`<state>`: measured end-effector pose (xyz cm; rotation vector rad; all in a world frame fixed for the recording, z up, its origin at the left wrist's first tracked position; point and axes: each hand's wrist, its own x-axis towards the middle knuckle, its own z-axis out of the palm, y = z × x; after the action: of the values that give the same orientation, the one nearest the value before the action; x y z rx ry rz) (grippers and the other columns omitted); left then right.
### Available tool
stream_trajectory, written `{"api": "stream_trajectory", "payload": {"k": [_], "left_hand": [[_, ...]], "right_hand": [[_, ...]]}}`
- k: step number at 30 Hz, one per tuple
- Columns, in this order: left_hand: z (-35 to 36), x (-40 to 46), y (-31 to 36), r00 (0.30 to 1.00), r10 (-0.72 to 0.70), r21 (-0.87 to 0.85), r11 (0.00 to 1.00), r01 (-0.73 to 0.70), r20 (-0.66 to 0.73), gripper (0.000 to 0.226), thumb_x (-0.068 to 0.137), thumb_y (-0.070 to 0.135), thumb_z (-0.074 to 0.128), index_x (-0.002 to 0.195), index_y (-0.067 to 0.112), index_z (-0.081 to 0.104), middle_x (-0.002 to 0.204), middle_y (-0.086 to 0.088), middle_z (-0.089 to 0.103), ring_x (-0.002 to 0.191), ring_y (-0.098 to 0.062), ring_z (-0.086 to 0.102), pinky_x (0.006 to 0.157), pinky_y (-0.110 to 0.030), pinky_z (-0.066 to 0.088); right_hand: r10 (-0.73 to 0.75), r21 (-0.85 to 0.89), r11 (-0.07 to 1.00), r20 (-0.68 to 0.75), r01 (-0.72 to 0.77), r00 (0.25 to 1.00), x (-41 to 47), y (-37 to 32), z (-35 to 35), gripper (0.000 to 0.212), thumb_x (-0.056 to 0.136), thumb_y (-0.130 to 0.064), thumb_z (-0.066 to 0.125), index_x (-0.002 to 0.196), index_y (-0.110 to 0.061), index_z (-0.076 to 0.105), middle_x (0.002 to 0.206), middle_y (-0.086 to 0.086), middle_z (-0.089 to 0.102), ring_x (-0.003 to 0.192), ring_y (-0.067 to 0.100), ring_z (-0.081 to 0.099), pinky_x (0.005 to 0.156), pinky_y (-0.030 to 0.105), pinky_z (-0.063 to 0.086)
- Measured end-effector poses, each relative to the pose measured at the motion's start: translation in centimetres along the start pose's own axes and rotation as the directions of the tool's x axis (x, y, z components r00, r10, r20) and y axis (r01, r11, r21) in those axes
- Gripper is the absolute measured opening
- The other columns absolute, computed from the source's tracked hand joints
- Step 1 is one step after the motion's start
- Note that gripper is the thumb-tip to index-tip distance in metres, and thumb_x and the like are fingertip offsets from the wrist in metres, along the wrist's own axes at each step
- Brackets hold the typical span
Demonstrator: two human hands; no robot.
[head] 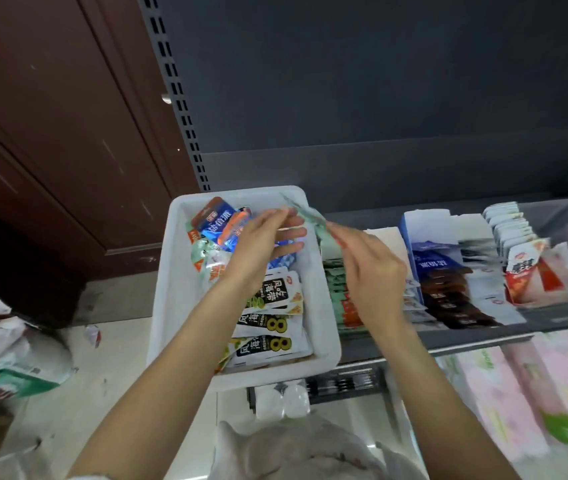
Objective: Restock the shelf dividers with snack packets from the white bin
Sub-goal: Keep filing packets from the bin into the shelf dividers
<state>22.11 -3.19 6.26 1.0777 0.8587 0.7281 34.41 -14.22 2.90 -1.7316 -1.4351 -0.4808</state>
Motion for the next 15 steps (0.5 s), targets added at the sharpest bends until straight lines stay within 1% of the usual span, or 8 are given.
{"api": "stream_trajectory", "payload": {"k": [2,3,4,6,8,11,13,15], "left_hand": [[1.6,0.2,-1.0,0.989,0.145,0.216,0.965,-0.148,0.026,0.014,0.096,0.020,0.049,0.096,0.017,0.062,0.091,0.002,0.068,0.081,-0.007,0.066,0.071,-0.022,0.053],[2.1,0.5,-1.7,0.963,0.259,0.430,0.863,-0.263,0.070,0.011,0.094,0.022,0.052,0.099,0.019,0.062,0.095,0.003,0.068,0.088,-0.008,0.064,0.077,-0.023,0.051],[2.5,0.8,-2.6,0.928,0.336,0.638,0.682,-0.358,0.162,0.014,0.092,0.024,0.055,0.104,0.021,0.062,0.101,0.005,0.068,0.094,-0.009,0.062,0.082,-0.024,0.048],[3.2,1.5,-4.7,0.870,0.341,0.831,0.309,-0.463,0.357,0.027,0.089,0.031,0.058,0.115,0.021,0.060,0.113,0.004,0.065,0.107,-0.014,0.056,0.090,-0.029,0.041],[4.0,1.8,-6.2,0.852,0.295,0.869,0.112,-0.481,0.434,0.035,0.089,0.039,0.056,0.121,0.024,0.059,0.120,0.003,0.062,0.115,-0.018,0.050,0.096,-0.034,0.035],[4.0,1.9,-7.4,0.839,0.301,0.872,0.047,-0.487,0.453,0.026,0.090,0.036,0.056,0.115,0.032,0.064,0.115,0.006,0.066,0.108,-0.017,0.053,0.095,-0.035,0.036],[3.8,1.7,-7.7,0.823,0.334,0.860,0.066,-0.506,0.459,0.022,0.090,0.030,0.058,0.110,0.033,0.067,0.111,0.007,0.068,0.101,-0.018,0.057,0.091,-0.035,0.039],[3.7,1.5,-7.8,0.814,0.349,0.853,0.074,-0.517,0.464,0.022,0.089,0.027,0.059,0.109,0.031,0.068,0.111,0.007,0.068,0.098,-0.017,0.060,0.087,-0.033,0.042]], "right_hand": [[0.284,0.088,0.957,-0.079,-0.277,0.956,0.6,2.6,-2.7,0.020,0.093,-0.011,0.053,0.107,-0.010,0.068,0.094,0.003,0.072,0.075,0.006,0.059,0.068,0.012,0.043],[0.430,0.149,0.897,-0.073,-0.417,0.900,0.8,4.0,-3.7,0.018,0.094,-0.012,0.054,0.106,-0.008,0.067,0.092,0.005,0.071,0.074,0.006,0.058,0.066,0.012,0.044],[0.548,0.205,0.821,-0.024,-0.532,0.836,1.0,5.4,-4.6,0.017,0.094,-0.013,0.055,0.105,-0.007,0.066,0.094,0.006,0.070,0.077,0.007,0.059,0.069,0.015,0.048],[0.666,0.263,0.697,0.110,-0.667,0.738,1.3,7.9,-5.4,0.014,0.093,-0.012,0.056,0.105,-0.008,0.064,0.100,0.005,0.068,0.082,0.007,0.060,0.072,0.021,0.053],[0.707,0.264,0.631,0.191,-0.729,0.681,1.5,9.4,-5.2,0.016,0.092,-0.010,0.057,0.107,-0.010,0.064,0.106,0.005,0.067,0.090,0.010,0.062,0.072,0.022,0.053],[0.665,0.126,0.704,0.228,-0.699,0.711,1.9,10.1,-4.0,0.019,0.092,-0.013,0.058,0.109,-0.012,0.066,0.105,0.006,0.069,0.097,0.020,0.064,0.079,0.036,0.053],[0.498,-0.065,0.865,0.225,-0.497,0.837,2.2,9.6,-3.1,0.021,0.092,-0.014,0.056,0.109,-0.014,0.067,0.097,0.008,0.071,0.088,0.025,0.065,0.071,0.034,0.050],[0.277,-0.182,0.955,0.281,-0.232,0.919,2.5,8.7,-2.0,0.024,0.089,-0.011,0.059,0.109,-0.020,0.069,0.092,0.006,0.073,0.081,0.028,0.066,0.067,0.033,0.048]]}}
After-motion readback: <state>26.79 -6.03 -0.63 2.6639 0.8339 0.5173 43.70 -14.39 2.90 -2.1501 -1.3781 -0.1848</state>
